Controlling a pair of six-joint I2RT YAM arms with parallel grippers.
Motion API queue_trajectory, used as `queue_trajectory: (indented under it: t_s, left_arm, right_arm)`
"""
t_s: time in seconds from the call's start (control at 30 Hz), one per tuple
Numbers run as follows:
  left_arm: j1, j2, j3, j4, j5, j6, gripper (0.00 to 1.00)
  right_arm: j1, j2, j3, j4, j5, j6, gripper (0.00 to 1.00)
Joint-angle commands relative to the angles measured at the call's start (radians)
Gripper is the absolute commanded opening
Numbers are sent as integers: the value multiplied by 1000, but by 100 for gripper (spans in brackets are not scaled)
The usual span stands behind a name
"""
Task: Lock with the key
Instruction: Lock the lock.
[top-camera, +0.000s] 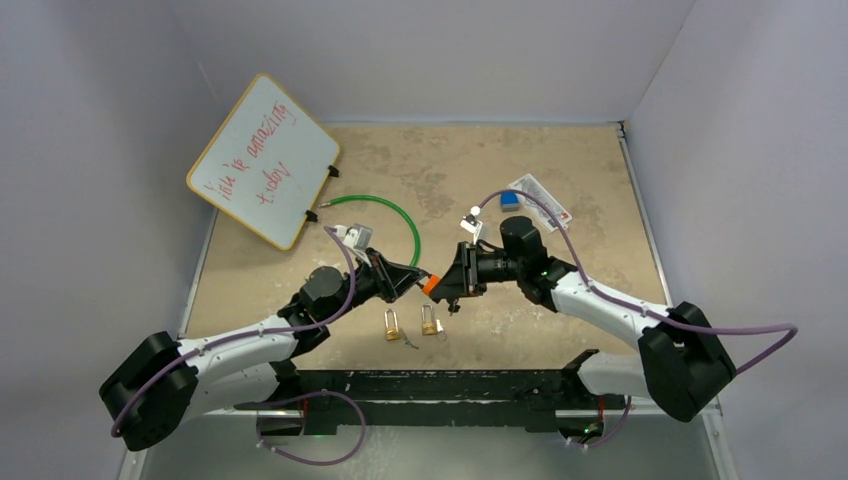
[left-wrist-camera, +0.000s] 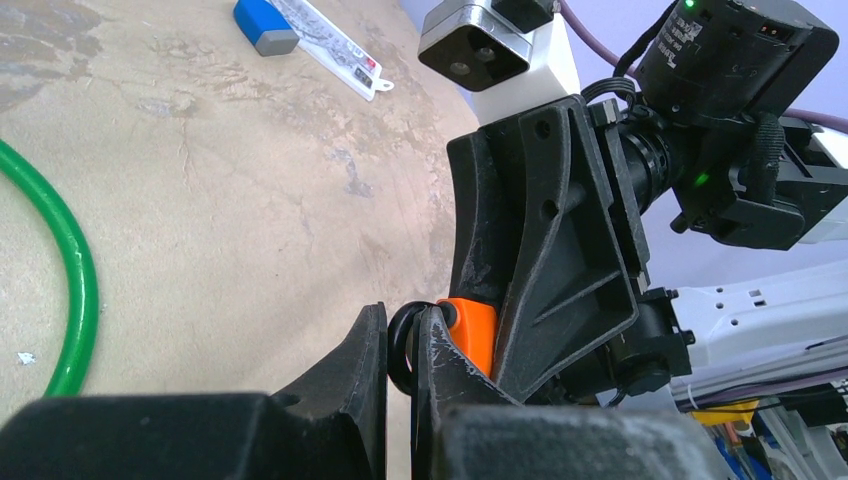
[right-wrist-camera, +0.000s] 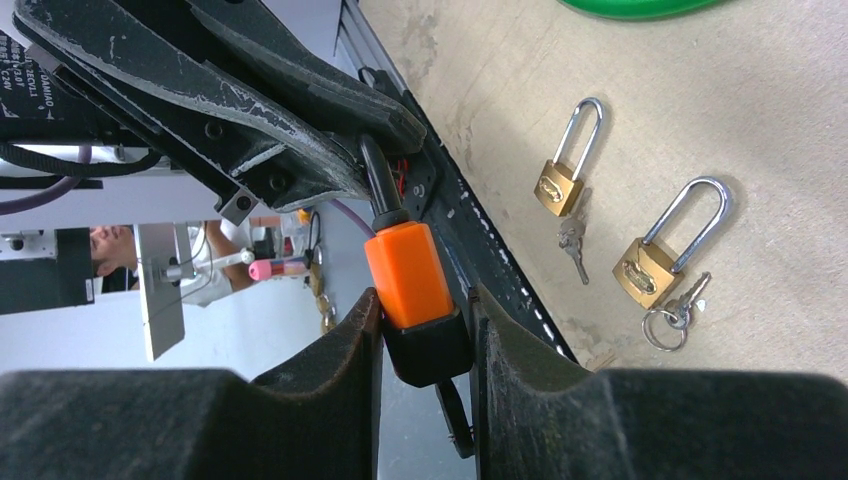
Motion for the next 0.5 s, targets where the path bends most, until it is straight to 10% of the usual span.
queue_trajectory:
  t_s: [0.0,0.47]
  left_arm:
    - [-130,5,9,119,293,-82,0]
    - [-148,7,26,98,293,-60,0]
  right_arm:
    - [16,13,102,270,187,53,0]
    - [16,36,136,210,235,62,0]
